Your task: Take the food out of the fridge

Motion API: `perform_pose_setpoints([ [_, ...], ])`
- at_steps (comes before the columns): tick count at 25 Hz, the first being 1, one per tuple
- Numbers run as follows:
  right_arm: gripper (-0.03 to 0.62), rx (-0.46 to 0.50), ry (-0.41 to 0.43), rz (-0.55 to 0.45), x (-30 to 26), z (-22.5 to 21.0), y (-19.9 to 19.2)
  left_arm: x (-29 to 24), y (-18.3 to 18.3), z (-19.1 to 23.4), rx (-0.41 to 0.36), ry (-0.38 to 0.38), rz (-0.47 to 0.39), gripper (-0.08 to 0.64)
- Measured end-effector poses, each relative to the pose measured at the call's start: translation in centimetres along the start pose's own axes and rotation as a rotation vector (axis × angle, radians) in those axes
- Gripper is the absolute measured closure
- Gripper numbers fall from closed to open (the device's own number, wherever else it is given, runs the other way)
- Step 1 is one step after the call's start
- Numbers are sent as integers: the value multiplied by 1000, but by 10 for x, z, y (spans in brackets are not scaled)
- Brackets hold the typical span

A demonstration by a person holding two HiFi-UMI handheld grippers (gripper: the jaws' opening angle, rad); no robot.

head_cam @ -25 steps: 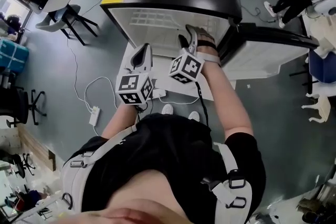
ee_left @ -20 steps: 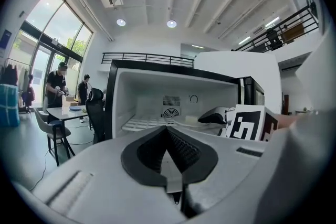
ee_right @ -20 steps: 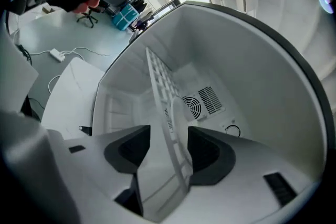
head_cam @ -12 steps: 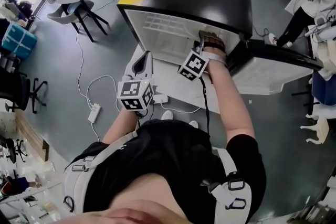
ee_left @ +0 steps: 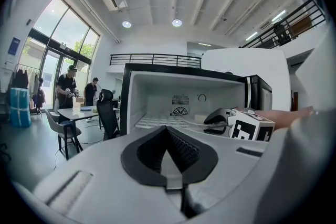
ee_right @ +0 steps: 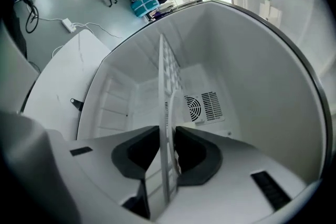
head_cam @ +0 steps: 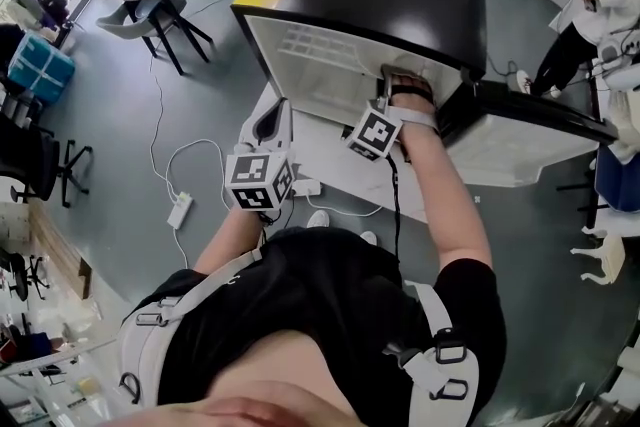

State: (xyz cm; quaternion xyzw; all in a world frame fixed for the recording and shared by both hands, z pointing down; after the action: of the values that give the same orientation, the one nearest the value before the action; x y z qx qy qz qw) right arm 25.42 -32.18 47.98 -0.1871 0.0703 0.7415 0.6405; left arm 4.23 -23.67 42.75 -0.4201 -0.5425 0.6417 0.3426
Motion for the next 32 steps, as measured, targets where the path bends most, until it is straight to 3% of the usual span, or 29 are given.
perform_pose_setpoints([
  [14,557,31,-55,-87,36,-2,2,1,2,-2,-20,-5,-6,561],
  [19,565,9,-26,-138,47,3,4,-2,-2,-3,-16,-12,3,561],
  [22,565,9,-5,-202,55,3,8,-3,-2,-6,-18,-18,0,561],
  [32,565,78,-101,-443,89,-11,34,5,1,-2,-18,13,-12,561],
])
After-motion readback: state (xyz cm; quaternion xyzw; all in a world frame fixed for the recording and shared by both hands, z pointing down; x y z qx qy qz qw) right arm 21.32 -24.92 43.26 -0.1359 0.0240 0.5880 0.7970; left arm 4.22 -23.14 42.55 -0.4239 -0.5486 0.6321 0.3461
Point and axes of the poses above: the fingertips, and each gripper's own axes: x backward along the fingers, z to its left, y out of its top, the point moved 7 cm from there along x, backward along the fingers, and after that the axes turned 1 degree about -y, right-handed, at the moved point
